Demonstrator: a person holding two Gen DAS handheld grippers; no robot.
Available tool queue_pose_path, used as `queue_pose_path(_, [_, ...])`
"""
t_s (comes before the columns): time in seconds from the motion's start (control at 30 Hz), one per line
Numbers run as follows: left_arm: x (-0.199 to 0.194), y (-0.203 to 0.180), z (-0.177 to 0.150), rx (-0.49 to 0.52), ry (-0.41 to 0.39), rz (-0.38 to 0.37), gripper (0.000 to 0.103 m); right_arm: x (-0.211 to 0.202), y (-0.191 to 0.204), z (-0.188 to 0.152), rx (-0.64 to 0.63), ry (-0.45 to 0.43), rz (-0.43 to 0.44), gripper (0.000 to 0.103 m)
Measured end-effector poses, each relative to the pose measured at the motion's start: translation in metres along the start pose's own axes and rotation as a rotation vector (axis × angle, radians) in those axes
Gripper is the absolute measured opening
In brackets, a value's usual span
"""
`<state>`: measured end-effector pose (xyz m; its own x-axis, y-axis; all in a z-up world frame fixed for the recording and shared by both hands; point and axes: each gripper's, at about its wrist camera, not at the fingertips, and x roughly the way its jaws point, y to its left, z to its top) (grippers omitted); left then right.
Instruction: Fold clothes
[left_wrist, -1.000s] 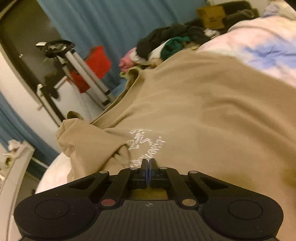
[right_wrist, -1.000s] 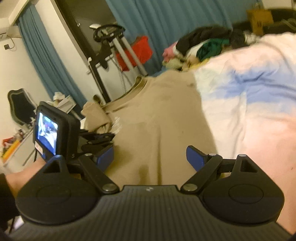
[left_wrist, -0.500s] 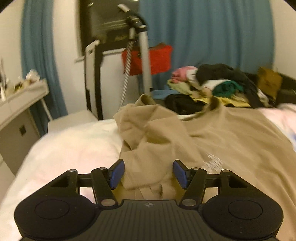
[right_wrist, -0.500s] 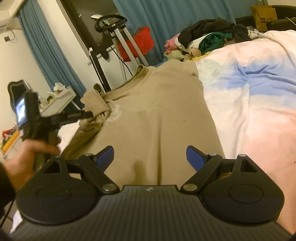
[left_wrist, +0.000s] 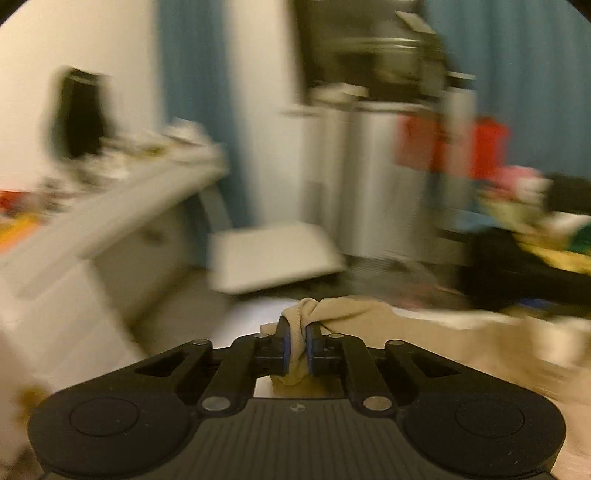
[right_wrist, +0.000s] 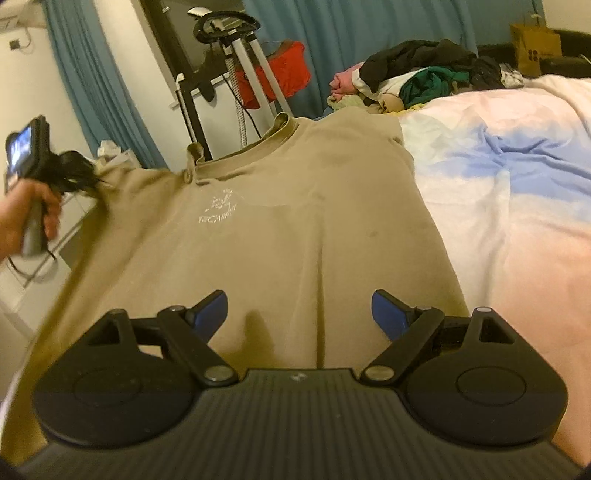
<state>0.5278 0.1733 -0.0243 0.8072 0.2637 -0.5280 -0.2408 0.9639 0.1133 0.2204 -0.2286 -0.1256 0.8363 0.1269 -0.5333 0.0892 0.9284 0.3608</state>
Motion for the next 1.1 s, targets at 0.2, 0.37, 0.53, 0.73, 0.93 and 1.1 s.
queue_pose_path(0.2, [-0.002,0.073,-0.035,-0.240,0.038,-0.043,0.060,-0.006,0.003,0.003,-0.014,-0.017,-0.002,0.086])
queue_pose_path(0.37, [-0.011,0.112,-0.097,-0.537,0.231,-0.303,0.072,-0.010,0.002,0.003,-0.012,-0.022,0.007,0.086])
queue_pose_path(0.53, [0.000,0.109,-0.121,-0.649,0.280,-0.396,0.076,-0.013,0.006,0.001,-0.025,-0.024,0.015,0.086])
queue_pose_path(0.73, [0.020,0.097,-0.116,-0.724,0.309,-0.386,0.045,-0.006,0.008,-0.002,-0.038,-0.009,0.001,0.086])
queue_pose_path(0.93, [0.015,0.111,-0.105,-0.774,0.241,-0.324,0.006,-0.002,0.003,0.000,-0.027,-0.008,-0.015,0.086])
queue_pose_path(1.1, [-0.011,0.117,-0.091,-0.641,0.138,-0.180,0.021,-0.009,0.000,0.004,-0.013,-0.025,-0.003,0.086])
